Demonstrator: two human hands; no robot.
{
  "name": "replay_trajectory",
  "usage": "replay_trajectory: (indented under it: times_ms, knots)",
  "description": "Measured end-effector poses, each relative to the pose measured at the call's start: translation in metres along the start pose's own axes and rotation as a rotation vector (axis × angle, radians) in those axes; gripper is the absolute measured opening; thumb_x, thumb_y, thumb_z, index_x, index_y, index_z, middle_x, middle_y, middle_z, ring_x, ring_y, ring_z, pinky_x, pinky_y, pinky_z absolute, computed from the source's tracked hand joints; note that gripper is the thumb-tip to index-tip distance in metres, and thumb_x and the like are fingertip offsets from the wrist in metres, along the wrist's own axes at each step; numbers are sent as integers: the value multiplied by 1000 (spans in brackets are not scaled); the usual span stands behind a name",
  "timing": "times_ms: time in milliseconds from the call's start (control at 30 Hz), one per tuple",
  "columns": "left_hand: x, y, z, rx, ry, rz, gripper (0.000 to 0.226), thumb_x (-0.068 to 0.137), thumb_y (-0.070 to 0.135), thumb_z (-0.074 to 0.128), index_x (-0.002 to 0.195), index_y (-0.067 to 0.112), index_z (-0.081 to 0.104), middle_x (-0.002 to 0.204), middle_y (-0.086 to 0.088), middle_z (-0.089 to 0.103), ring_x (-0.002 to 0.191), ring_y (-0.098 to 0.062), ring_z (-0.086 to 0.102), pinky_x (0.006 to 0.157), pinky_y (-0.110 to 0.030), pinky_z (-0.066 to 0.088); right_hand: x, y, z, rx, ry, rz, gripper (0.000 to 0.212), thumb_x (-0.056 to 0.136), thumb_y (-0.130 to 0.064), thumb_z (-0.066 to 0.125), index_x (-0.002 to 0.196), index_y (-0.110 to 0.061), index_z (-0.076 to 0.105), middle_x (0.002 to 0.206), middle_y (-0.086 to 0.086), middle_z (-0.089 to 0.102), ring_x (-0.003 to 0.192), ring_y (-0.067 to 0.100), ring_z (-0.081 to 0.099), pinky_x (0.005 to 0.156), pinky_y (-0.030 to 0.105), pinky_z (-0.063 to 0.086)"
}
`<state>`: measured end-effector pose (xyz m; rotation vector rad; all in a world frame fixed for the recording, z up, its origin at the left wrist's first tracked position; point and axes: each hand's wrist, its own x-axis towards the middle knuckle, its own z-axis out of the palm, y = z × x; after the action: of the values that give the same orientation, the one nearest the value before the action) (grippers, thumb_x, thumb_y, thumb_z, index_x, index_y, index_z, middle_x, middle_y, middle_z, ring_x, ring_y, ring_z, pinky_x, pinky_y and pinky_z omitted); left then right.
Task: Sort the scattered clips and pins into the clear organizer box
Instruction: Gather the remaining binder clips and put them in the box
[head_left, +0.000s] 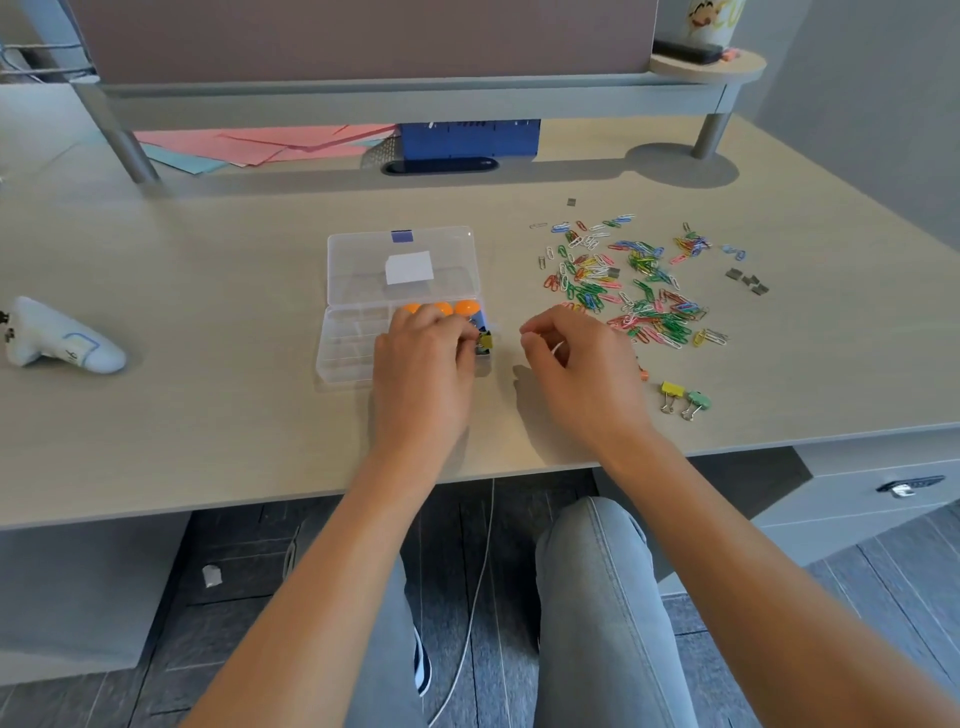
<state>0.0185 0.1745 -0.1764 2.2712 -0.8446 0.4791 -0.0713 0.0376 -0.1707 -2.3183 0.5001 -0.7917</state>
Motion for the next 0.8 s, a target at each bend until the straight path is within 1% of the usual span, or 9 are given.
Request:
replay_trajectory:
  times_ms: [100,200,300,433,500,667,800]
  knots:
    - [0,0,0,1,-22,11,12,88,10,69,97,14,76,96,-6,66,100,-32,57,79,-50,50,6,1,4,32,-54,-26,16,94,-21,62,105,-23,73,84,-10,66,67,5,58,63,30,51]
    - [1,-2,0,-9,-21,20,13,87,6,69,97,12,76,96,-6,65,99,-32,57,80,-49,50,11,-1,7,27,-67,-48,17,93,-19,62,104,-22,75,86,-9,68,70,5,59,66,30,53]
    - [2,-3,-1,0,-44,34,13,87,6,68,96,11,76,96,-7,64,99,-33,57,80,-50,50,14,-1,9,24,-67,-66,16,93,-19,62,101,-23,75,85,-9,68,69,4,59,66,29,52]
    - [2,-4,-2,34,-72,51,13,88,9,67,97,13,76,97,-7,65,100,-34,57,79,-52,49,17,0,12,20,-76,-70,16,94,-20,61,102,-23,76,86,-9,70,70,6,61,67,36,55]
    - [3,-5,-1,39,-77,52,13,89,10,67,97,14,76,97,-7,65,101,-34,57,79,-51,49,18,-1,12,26,-93,-88,16,93,-19,63,102,-21,76,86,-9,69,71,7,61,69,36,55]
    - [4,-6,-1,17,-89,14,16,91,11,64,99,17,76,103,-5,66,107,-31,57,82,-49,47,20,-5,13,22,-164,-127,11,87,-26,70,96,-25,76,81,-14,68,69,8,62,67,36,56]
    - [4,-7,-3,14,-92,8,14,91,12,64,98,16,76,103,-5,67,106,-32,58,82,-49,48,23,-8,13,-29,-187,-176,9,88,-19,72,95,-20,76,82,-9,68,71,10,64,68,37,57]
